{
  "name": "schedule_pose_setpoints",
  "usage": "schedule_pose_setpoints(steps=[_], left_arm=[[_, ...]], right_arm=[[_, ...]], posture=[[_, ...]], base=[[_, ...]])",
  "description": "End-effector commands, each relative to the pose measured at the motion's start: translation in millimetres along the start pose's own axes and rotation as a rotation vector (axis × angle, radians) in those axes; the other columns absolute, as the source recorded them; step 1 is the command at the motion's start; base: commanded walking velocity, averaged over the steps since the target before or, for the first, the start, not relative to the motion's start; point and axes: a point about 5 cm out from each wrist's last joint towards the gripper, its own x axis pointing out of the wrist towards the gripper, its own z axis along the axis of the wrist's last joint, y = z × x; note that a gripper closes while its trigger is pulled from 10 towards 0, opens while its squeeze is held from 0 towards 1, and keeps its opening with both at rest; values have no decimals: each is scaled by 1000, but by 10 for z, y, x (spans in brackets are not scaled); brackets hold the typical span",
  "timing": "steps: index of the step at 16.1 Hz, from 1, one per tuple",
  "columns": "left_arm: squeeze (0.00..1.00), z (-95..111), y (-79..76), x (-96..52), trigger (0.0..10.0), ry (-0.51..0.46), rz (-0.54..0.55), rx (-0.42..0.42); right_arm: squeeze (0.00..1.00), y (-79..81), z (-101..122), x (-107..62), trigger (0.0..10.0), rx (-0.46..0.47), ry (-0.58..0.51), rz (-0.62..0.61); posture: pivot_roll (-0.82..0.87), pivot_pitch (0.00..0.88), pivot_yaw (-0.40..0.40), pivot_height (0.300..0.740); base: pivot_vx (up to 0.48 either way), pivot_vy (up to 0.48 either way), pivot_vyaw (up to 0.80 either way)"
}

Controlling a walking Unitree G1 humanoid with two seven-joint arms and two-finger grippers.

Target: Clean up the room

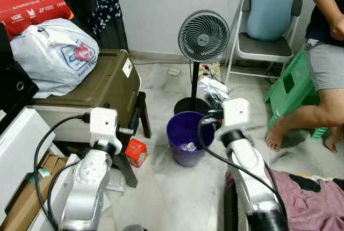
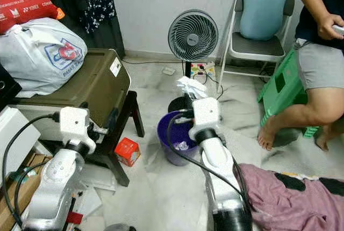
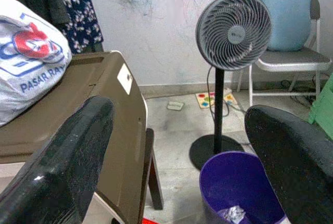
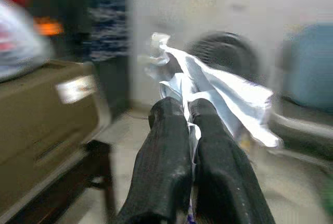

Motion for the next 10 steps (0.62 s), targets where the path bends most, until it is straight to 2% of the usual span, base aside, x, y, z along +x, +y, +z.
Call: schedule_pose_setpoints(steps=[1,3,9,10], left_arm=[[0,58,25,-12,10000,-15,22,12],[0,44,62,-6,10000,-3,40,-21],[0,75,6,15,10000,-10,-11,-23],[0,75,6,18,10000,-9,-11,-23]], right_arm=[[0,-209,8,-50,10000,-20,20,-123],[0,-201,15,-57,10000,-16,17,-123],[0,-139,47,-45,10000,-18,22,-88],[0,-123,55,-43,10000,-21,16,-75]], posture=[[17,0,18,740],[21,0,20,740],[23,0,24,740],[25,0,24,740]], base=[[0,0,-800],[0,0,-516],[0,0,0],[0,0,444]])
